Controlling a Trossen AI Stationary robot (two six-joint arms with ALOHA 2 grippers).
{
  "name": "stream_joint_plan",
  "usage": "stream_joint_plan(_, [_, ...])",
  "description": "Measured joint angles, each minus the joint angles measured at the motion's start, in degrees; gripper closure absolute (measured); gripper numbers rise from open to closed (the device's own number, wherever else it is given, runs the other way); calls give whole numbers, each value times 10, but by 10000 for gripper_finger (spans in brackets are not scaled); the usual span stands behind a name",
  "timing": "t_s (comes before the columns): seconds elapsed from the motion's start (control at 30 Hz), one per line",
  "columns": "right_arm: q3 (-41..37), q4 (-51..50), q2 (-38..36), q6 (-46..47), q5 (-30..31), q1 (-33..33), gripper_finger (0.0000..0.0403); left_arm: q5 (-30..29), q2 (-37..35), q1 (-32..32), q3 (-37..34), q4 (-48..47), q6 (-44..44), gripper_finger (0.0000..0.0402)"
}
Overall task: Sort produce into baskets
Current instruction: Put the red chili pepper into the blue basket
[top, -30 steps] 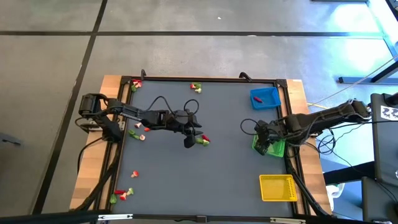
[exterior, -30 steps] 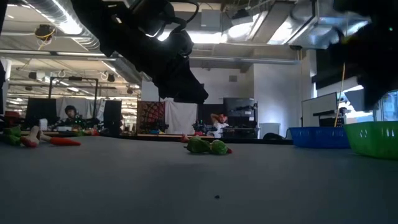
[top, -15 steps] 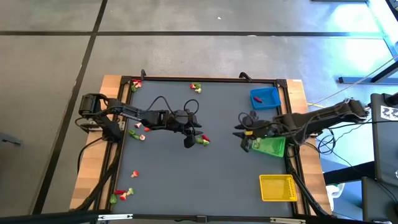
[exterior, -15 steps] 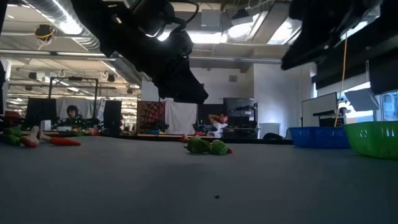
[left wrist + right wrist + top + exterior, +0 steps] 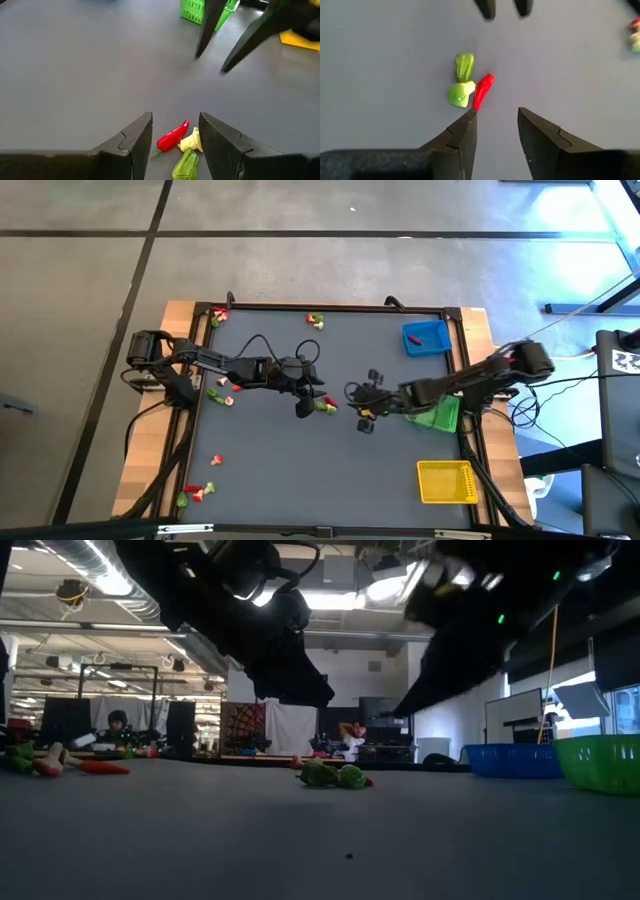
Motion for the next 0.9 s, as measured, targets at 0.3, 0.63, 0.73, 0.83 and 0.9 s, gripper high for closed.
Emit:
stream_joint_plan(0.3, [0,110,103,0,-37,-41,260,0,0,0,0,0,1,245])
stream_joint_plan(0.63, [0,216,162,1,-74,-62,260,0,0,0,-1,0,3,245])
stream_joint_plan(0.73, [0,236,175,1,-89,-61,260,0,0,0,-1,0,3,245])
stream_joint_plan(0.83, [0,240,188,1,-87,-61,260,0,0,0,-1,0,3,245])
stream_joint_plan(0.9, [0,240,197,2,-81,-61,260,0,0,0,-1,0,3,245])
